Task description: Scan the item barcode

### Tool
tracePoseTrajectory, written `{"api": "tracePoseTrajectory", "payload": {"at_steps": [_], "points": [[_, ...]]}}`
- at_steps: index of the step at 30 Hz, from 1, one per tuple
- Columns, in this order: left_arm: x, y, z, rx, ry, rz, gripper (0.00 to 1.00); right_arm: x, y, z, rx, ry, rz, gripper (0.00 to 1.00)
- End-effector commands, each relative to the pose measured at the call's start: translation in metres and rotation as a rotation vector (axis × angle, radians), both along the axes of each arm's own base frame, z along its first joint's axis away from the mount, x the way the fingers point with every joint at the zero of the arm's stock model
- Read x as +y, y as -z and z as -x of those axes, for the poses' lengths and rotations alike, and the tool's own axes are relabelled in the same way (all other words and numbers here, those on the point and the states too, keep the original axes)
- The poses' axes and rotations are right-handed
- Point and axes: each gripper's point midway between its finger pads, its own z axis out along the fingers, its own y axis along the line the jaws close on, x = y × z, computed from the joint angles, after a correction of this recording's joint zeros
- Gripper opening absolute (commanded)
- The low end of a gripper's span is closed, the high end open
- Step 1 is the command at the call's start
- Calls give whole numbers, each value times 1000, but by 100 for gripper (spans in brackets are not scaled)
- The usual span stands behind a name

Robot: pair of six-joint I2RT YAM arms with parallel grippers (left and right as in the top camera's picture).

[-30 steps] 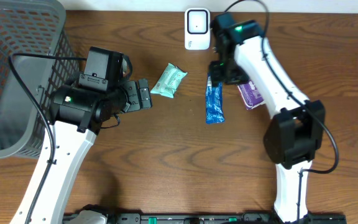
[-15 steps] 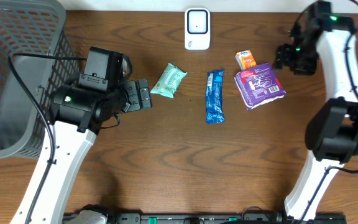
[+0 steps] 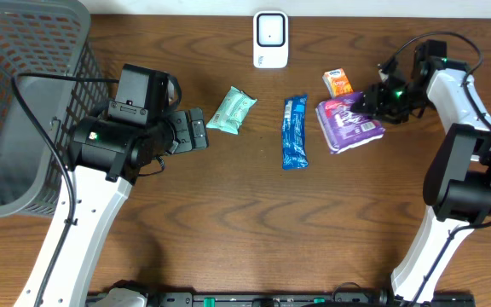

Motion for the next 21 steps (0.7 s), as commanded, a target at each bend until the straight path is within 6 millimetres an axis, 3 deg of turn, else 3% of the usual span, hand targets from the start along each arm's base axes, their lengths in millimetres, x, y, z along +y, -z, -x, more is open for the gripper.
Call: {"api": "tracePoseTrajectory", "payload": {"at_steps": [1, 5, 9, 14, 18, 21], "points": [[4, 1, -2, 0, 3, -21, 98, 48, -8, 28, 80, -80, -156, 54], [4, 1, -2, 0, 3, -20, 98, 72, -15, 47, 144, -132, -201, 56], [4, 1, -2, 0, 3, -20, 98, 82, -25, 50, 132, -155, -191, 63], [4, 1, -2, 0, 3, -21, 98, 57, -38, 38, 104, -56, -35, 67], [4, 1, -2, 0, 3, -21, 98, 45, -67, 34, 23, -23, 57, 72], [4, 1, -2, 0, 3, -20, 98, 43, -85, 34, -29, -24, 92, 85]]}}
